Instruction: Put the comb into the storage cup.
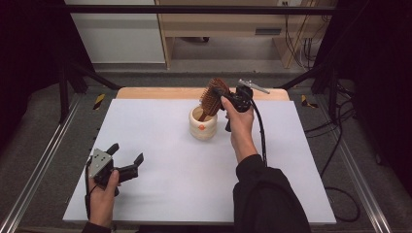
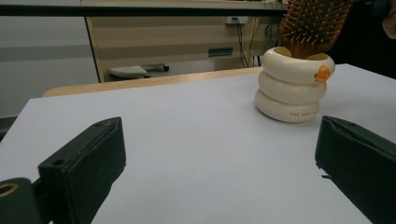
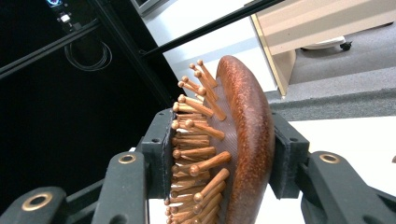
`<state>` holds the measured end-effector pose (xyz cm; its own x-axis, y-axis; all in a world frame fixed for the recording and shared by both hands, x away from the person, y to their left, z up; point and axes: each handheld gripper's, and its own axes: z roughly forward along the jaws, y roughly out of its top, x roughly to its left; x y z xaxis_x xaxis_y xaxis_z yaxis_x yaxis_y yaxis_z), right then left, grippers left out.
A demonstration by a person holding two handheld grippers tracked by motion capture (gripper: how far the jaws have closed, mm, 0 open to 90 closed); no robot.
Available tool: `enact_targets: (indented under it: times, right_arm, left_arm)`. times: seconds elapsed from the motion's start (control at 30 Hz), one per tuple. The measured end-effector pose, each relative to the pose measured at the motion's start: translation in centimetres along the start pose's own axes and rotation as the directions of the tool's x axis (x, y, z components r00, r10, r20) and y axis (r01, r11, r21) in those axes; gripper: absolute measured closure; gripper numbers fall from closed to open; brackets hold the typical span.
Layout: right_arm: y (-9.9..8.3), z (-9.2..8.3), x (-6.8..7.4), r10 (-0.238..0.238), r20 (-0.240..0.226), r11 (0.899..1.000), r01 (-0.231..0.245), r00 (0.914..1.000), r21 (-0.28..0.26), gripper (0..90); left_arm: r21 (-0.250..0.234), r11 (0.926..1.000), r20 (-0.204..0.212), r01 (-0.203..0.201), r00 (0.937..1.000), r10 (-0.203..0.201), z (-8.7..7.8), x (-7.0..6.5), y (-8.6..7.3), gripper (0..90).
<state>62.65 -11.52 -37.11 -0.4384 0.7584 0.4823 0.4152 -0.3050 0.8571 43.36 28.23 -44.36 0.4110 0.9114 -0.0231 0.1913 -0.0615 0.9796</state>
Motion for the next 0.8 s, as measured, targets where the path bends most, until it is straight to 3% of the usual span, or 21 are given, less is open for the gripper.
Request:
enact_targets:
  times: [0.3,0.8]
  right_arm:
    - [0.0,0.03,-0.03,-0.01,0.003,1.0,0.01,0.9999,0.002,50.1]
    - [-0.09,-0.07,-0.76,0.013,0.017,1.0,-0.013,0.9998,0.0,48.8]
  left_arm:
    - [-0.001,1.0,-0.004,0.0,1.0,0.0,-0.08,0.1,0.03,2.0]
    - [-0.003,1.0,-0.01,0.0,1.0,0.0,-0.13,0.25,0.02,2.0]
